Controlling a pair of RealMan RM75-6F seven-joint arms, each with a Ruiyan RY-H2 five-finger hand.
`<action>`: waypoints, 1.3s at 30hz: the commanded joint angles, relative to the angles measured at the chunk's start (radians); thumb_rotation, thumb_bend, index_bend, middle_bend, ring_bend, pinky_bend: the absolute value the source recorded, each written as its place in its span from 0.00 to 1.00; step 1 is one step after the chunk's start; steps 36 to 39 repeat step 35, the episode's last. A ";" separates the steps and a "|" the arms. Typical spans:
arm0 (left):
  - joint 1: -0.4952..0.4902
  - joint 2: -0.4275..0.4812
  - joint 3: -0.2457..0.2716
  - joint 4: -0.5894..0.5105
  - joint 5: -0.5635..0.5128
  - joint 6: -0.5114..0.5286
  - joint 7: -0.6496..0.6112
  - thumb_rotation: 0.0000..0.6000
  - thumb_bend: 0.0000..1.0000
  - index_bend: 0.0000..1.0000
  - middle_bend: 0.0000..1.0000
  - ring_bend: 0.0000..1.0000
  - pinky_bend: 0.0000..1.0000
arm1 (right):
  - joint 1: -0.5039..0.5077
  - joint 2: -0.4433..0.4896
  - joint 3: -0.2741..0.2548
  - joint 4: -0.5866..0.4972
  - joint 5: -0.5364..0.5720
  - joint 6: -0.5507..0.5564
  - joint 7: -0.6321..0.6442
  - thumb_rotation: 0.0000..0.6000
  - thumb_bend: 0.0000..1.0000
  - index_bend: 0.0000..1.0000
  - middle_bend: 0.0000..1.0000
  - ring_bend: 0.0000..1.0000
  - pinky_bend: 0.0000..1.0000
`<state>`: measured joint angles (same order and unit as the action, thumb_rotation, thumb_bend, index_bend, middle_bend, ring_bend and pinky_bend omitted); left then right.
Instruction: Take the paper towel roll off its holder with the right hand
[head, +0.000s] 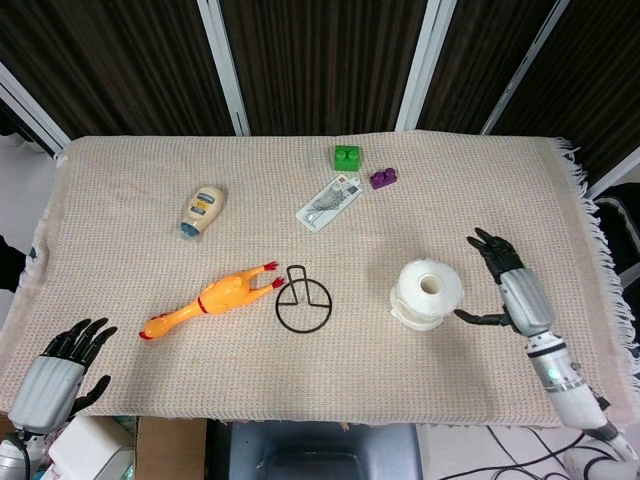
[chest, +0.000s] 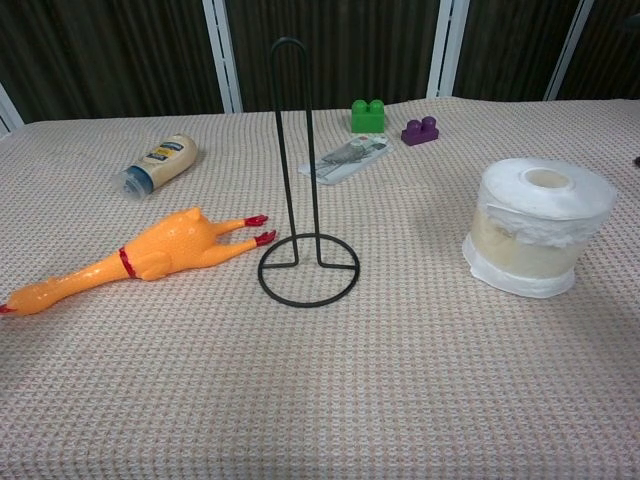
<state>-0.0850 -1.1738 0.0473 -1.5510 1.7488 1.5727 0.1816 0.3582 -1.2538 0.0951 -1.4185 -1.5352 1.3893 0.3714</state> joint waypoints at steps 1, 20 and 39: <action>0.001 -0.001 -0.004 -0.003 -0.004 0.002 0.002 1.00 0.30 0.18 0.13 0.12 0.29 | -0.089 0.054 0.006 -0.042 0.035 0.094 -0.102 1.00 0.11 0.00 0.01 0.00 0.05; -0.003 -0.010 -0.039 -0.025 -0.079 -0.019 0.039 1.00 0.30 0.18 0.14 0.12 0.29 | -0.165 0.071 -0.035 -0.044 0.098 0.030 -0.239 1.00 0.11 0.00 0.00 0.00 0.05; -0.006 -0.007 -0.036 -0.020 -0.075 -0.021 0.024 1.00 0.30 0.18 0.13 0.12 0.29 | -0.179 0.071 -0.023 -0.046 0.087 0.027 -0.213 1.00 0.11 0.00 0.00 0.00 0.05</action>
